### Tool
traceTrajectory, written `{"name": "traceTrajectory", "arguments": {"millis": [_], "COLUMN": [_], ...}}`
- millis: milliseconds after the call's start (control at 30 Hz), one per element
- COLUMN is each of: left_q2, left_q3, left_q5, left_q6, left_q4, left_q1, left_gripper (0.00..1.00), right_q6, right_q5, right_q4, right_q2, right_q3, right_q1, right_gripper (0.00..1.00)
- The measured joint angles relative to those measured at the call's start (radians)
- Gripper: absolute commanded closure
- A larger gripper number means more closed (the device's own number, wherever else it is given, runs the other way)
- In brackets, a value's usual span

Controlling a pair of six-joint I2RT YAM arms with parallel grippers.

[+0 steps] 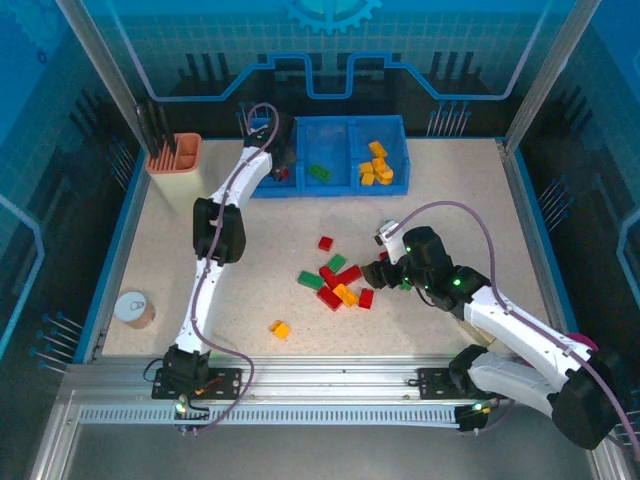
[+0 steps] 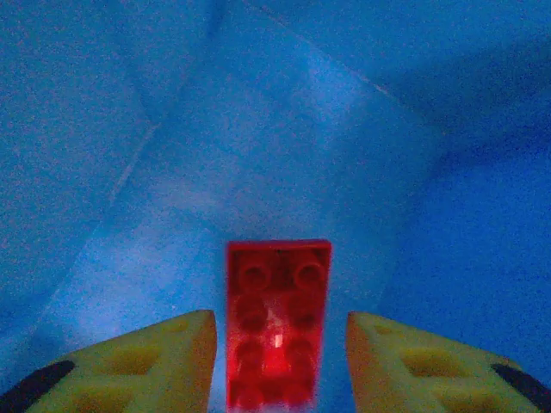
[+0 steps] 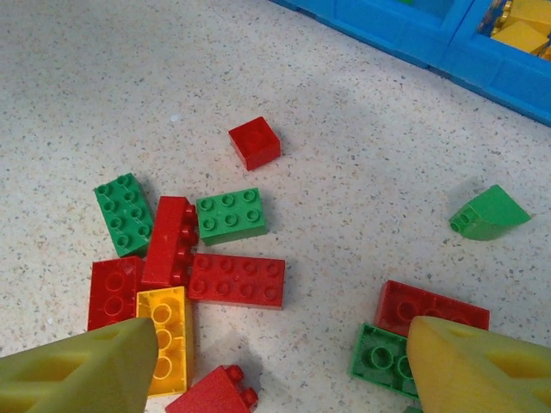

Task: Sort the legos into containers by color
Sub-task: Place the lego in the container, then pick up the lego from the center of the table.

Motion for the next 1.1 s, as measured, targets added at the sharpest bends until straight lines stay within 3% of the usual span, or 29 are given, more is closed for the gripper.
{"name": "traceTrajectory", "arguments": {"millis": [200,267,500,667,933,1100], "left_q2": [-0.154,-0.25,-0.614,-0.861,-0.861,-0.797], "left_q3": [-0.202,-0.293,-0.54,-0.84,-1.092,-1.118], "left_q5": [0.043,0.06,0.115,0.144,0.142,0.146], "left_q6": [0.032,0.057,0.218,0.327,0.523,0.59], "left_q4": [0.05,0.082,0.196,0.299,0.349,0.38], "left_q1": [0.002,0.002,-0.014,-0.076,-0.291,-0.338], "left_gripper": [0.46,0.46,0.43,0.41,0.4,0.38], "right_q6": [-0.015,-0.02,0.024,0.102,0.216,0.241], "right_q5": [-0.026,-0.024,0.039,0.057,-0.023,-0.084], "right_q4": [-0.001,-0.003,-0.066,-0.131,-0.203,-0.231], "right_q2": [-0.002,-0.017,-0.07,-0.078,-0.1,-0.07], "right_q3": [0.019,0.02,0.087,0.143,0.143,0.143], "right_q1": [0.002,0.002,-0.032,-0.121,-0.273,-0.317], "right_gripper": [0.08,0.0,0.0,0.0,0.0,0.03]}}
